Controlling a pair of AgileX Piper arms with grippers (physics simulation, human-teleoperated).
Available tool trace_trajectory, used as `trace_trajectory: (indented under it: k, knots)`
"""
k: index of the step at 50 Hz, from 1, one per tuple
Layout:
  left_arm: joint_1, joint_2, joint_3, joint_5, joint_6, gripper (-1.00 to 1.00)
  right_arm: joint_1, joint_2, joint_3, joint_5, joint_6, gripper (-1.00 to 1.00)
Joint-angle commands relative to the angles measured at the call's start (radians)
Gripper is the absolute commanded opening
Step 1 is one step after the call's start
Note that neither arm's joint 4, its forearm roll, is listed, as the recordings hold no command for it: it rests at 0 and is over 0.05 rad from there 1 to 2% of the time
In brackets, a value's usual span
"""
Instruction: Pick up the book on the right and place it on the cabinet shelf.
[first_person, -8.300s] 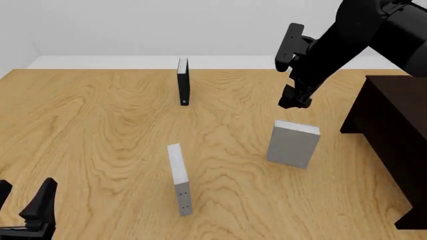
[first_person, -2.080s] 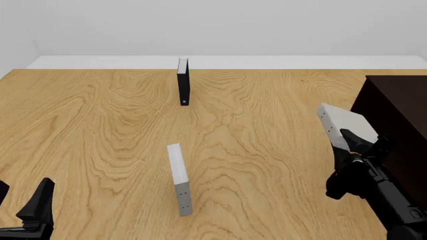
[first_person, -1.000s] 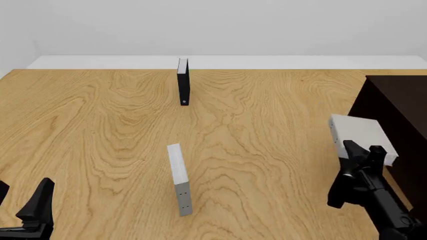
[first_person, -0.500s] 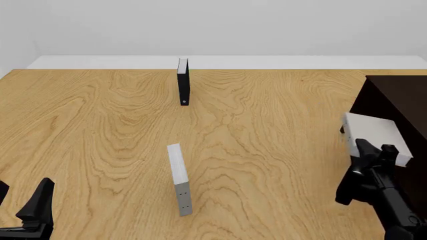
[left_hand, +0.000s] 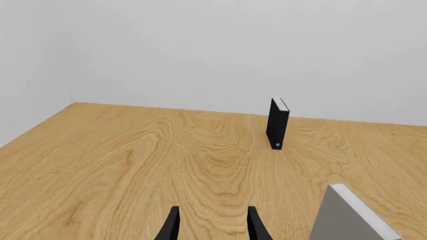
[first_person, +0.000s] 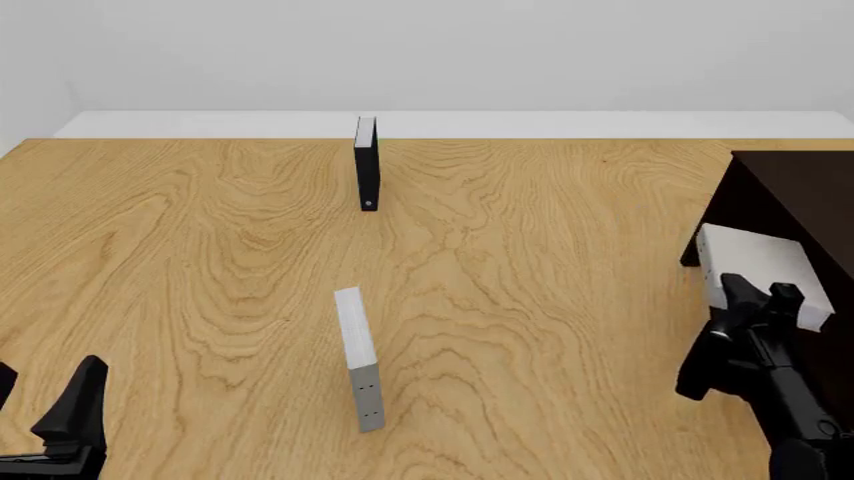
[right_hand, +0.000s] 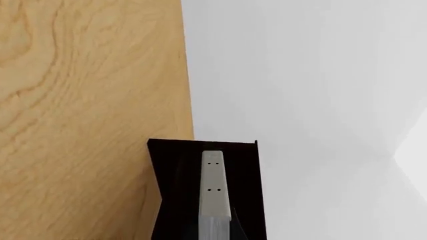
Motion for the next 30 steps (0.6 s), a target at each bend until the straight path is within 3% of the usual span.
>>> trace_trajectory:
  k: [1, 3, 5, 6, 8, 9, 11, 13, 14, 16, 20, 30]
  knots:
    - [0.003, -0.001, 0.000, 0.001, -0.003, 1.00, -0.029, 0.017, -0.021, -0.013, 0.006, -1.00]
    - [0.004, 0.000, 0.000, 0.000, -0.004, 1.00, -0.025, 0.011, -0.027, -0.014, 0.025, -1.00]
    - [0.004, 0.000, 0.000, 0.000, -0.004, 1.00, -0.027, 0.022, -0.028, -0.015, 0.005, -1.00]
    - [0.004, 0.000, 0.000, -0.001, -0.004, 1.00, -0.032, -0.002, -0.040, 0.007, 0.038, -1.00]
    - [0.004, 0.002, 0.000, -0.002, -0.005, 1.00, -0.026, 0.028, -0.041, -0.014, 0.003, -1.00]
    - [0.004, 0.003, 0.000, -0.003, -0.005, 1.00, -0.026, -0.004, -0.053, 0.023, 0.044, -1.00]
    - [0.004, 0.005, 0.000, -0.005, -0.003, 1.00, -0.026, 0.045, -0.047, -0.015, 0.000, -1.00]
    - [0.004, 0.006, 0.000, -0.006, -0.004, 1.00, -0.033, 0.033, -0.058, 0.002, 0.030, -1.00]
    - [0.005, 0.007, 0.000, -0.007, -0.004, 1.00, -0.035, 0.047, -0.055, -0.015, 0.003, -1.00]
    - [0.005, 0.007, 0.000, -0.007, -0.003, 1.00, -0.037, 0.022, -0.064, 0.016, 0.035, -1.00]
    - [0.005, 0.011, 0.000, -0.011, -0.005, 1.00, -0.049, 0.053, -0.069, -0.001, 0.016, -1.00]
    - [0.006, 0.011, 0.000, -0.011, -0.005, 1.00, -0.069, 0.037, -0.080, 0.038, 0.033, -1.00]
